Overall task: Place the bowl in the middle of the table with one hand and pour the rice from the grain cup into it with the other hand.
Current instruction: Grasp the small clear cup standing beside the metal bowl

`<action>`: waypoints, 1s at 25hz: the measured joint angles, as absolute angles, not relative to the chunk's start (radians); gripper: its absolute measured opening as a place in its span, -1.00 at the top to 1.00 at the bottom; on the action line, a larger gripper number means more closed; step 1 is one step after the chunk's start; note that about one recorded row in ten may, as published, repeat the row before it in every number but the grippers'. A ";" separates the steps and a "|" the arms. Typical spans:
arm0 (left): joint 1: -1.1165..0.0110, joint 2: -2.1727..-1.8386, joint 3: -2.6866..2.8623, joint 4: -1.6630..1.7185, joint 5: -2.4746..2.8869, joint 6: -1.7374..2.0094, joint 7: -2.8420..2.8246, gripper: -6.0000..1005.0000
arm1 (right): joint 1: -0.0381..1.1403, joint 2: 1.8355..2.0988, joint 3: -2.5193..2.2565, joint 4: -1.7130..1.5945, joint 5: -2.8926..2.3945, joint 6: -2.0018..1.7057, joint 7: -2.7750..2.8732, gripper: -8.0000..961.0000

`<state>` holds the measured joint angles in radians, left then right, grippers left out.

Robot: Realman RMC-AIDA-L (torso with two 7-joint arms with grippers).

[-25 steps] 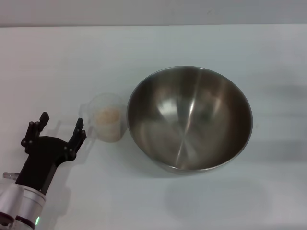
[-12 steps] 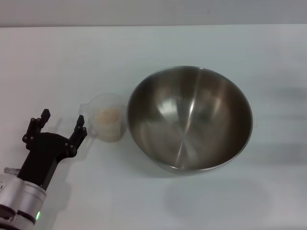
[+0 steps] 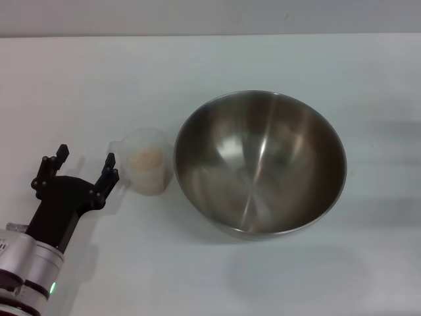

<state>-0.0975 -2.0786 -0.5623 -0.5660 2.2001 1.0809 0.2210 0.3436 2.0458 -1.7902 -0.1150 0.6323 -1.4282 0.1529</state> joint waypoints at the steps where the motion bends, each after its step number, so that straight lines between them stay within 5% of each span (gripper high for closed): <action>1: -0.101 -2.079 -0.562 -0.563 2.200 1.079 0.221 -0.62 | 0.344 2.046 -1.790 -0.115 0.632 -1.428 0.153 -0.30; 25: -0.152 -2.079 -0.563 -0.548 2.165 1.055 0.222 -0.61 | 0.345 2.045 -1.781 -0.120 0.632 -1.420 0.159 -0.29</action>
